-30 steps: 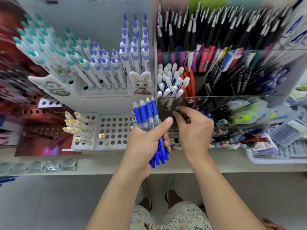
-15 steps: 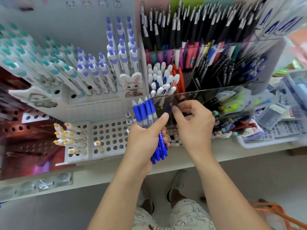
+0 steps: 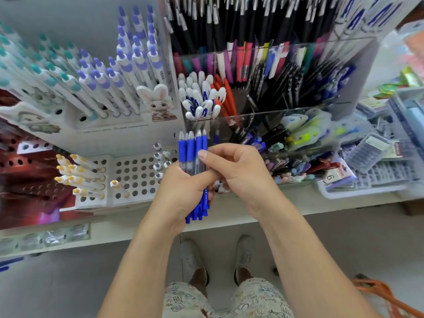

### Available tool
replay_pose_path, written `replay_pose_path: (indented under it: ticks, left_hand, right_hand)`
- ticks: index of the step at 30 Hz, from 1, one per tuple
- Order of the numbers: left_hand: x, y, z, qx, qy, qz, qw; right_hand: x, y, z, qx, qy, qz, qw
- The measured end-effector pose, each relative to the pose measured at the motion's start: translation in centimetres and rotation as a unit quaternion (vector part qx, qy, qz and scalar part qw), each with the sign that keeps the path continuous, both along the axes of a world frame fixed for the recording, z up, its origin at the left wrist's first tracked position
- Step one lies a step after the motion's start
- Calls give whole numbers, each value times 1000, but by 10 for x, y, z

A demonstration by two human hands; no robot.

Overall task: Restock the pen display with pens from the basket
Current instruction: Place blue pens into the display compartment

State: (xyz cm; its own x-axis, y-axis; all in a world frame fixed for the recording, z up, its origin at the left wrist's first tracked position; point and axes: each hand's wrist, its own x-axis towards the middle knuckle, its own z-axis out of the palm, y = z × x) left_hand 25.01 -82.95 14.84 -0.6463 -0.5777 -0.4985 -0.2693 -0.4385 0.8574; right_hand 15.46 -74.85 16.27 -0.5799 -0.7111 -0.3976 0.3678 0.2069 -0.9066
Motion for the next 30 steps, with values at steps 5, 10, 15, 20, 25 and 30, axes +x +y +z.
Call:
replay_pose_path:
  ticks: [5, 10, 15, 20, 25, 30]
  left_hand:
    - [9, 5, 1, 20, 4, -17, 1000]
    - [19, 8, 4, 82, 20, 33, 996]
    - [28, 7, 6, 124, 23, 119, 985]
    - [35, 5, 5, 132, 36, 154, 979]
    - [33, 8, 7, 129, 43, 141, 981]
    - [29, 7, 9, 117, 47, 119, 985]
  right_hand:
    - [1, 8, -4, 0, -56, 9, 998]
    - [4, 9, -9, -5, -61, -15, 998]
    - [-6, 13, -1, -41, -19, -144, 989]
    - [-20, 10, -8, -24, 232, -180, 956]
    - [-16, -15, -45, 95, 430, -74, 895]
    - [-22, -27, -65, 175, 471, -55, 863]
